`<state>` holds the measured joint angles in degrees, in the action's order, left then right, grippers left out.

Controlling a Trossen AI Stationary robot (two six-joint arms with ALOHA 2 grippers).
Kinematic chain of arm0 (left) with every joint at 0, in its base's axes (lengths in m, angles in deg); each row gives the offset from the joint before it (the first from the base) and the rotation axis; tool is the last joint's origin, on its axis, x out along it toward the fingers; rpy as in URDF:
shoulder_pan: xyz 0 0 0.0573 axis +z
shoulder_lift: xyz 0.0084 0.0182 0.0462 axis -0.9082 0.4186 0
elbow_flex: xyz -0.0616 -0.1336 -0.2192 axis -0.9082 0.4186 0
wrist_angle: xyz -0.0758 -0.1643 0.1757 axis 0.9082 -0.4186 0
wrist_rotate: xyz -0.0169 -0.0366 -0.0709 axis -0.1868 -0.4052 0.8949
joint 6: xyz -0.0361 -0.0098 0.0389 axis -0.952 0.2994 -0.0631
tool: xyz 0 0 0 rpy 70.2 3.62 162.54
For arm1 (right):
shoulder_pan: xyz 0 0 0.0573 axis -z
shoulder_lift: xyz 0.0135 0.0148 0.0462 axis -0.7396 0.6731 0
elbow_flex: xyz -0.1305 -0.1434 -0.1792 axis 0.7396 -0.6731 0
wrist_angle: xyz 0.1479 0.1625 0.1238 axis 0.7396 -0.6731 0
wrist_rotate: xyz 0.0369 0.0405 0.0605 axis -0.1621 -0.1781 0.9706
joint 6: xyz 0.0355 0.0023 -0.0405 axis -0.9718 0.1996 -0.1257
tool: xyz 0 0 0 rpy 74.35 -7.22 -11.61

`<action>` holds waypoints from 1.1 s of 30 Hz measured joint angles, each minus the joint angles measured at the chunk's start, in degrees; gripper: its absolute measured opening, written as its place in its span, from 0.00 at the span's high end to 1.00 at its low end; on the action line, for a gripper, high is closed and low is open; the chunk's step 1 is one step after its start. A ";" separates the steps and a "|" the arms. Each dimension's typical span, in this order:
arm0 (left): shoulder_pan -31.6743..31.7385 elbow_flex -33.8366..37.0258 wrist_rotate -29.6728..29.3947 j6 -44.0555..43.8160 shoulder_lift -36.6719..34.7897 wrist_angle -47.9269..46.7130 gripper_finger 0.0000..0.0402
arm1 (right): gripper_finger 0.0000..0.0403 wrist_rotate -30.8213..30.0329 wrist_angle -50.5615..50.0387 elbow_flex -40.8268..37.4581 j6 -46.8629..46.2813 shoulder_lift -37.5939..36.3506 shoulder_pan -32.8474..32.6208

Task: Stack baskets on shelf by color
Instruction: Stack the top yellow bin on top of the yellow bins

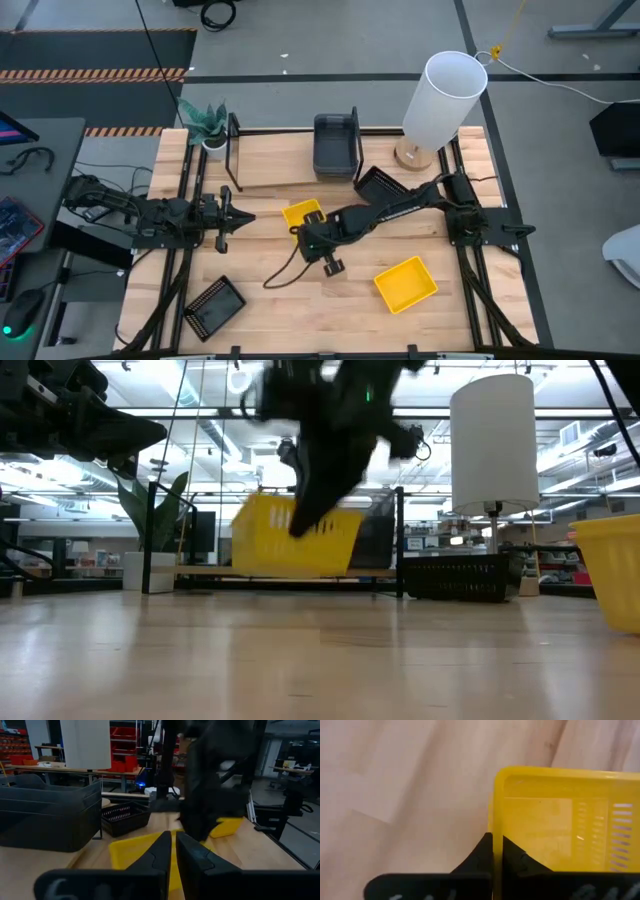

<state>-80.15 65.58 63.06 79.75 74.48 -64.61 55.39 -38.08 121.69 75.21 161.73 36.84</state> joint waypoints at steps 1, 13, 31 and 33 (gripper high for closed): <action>-0.01 -0.01 0.00 -0.01 0.00 -0.01 0.91 | 0.99 0.00 -1.53 1.57 -2.40 0.00 -0.94; -0.01 -0.01 0.01 -0.01 0.00 0.00 0.93 | 0.98 1.86 -20.15 16.78 -37.04 -0.02 -12.13; 0.00 0.01 0.00 -0.01 0.00 0.00 0.93 | 0.98 0.28 -28.90 25.36 -85.57 -0.02 -21.08; 0.00 0.00 0.02 0.00 0.00 0.00 0.93 | 0.98 -0.41 -30.97 25.37 -88.44 -0.02 -21.54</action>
<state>-80.15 65.58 63.08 79.75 74.48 -64.61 54.97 -69.06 147.07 -13.23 161.70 15.30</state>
